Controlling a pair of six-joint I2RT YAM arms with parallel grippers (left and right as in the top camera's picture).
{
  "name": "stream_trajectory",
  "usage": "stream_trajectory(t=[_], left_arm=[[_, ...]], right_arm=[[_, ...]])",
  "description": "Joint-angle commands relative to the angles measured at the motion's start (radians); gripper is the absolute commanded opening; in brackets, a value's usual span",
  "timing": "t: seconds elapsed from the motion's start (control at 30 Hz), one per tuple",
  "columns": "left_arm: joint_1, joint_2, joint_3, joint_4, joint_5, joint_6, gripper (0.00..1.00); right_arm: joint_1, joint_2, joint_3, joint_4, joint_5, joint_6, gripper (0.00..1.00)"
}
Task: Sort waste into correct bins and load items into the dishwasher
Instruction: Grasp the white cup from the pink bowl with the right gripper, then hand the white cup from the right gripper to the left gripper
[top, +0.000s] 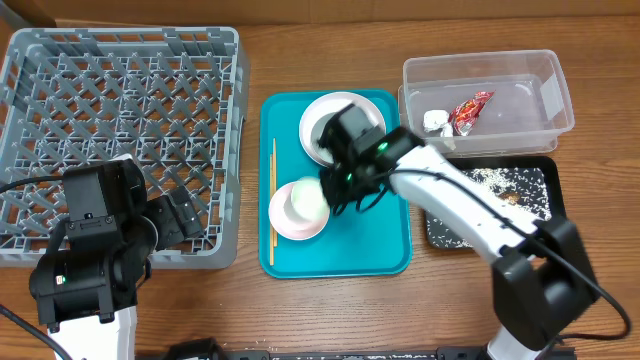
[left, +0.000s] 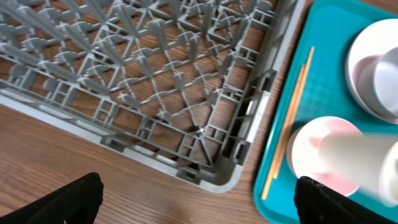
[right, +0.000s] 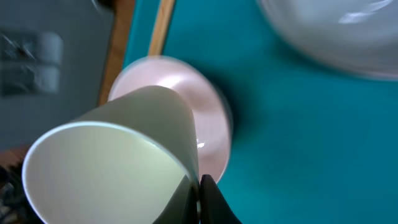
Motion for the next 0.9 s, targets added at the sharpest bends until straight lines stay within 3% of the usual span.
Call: stream_trajectory(t=[0.0,0.17,0.37,0.47,0.6,0.87], left_arm=[[0.007,0.003,0.016,0.014,0.102,-0.021,1.00],[-0.004,0.038,0.015,0.091,0.338,0.017,1.00],[-0.092,0.142,0.015,0.220,0.577,0.058,1.00],[-0.161,0.205,0.015,0.346,0.771,0.131,1.00],[-0.232,0.272,0.015,0.523,0.978,0.141,1.00],[-0.319,0.335,0.015,0.700,1.111,0.141,1.00]], right_arm=[[-0.092,-0.144,0.093,-0.008,-0.022,-0.002,0.04],[-0.255,-0.218,0.096,-0.031,-0.206,-0.003,0.04],[-0.363,-0.209,0.069,-0.082,-0.624,-0.139,0.04],[-0.367,-0.209,0.057,-0.087,-0.662,-0.138,0.04],[-0.367,-0.209,0.057,-0.101,-0.674,-0.138,0.04],[-0.367,-0.209,0.057,-0.061,-0.819,-0.138,0.04]])
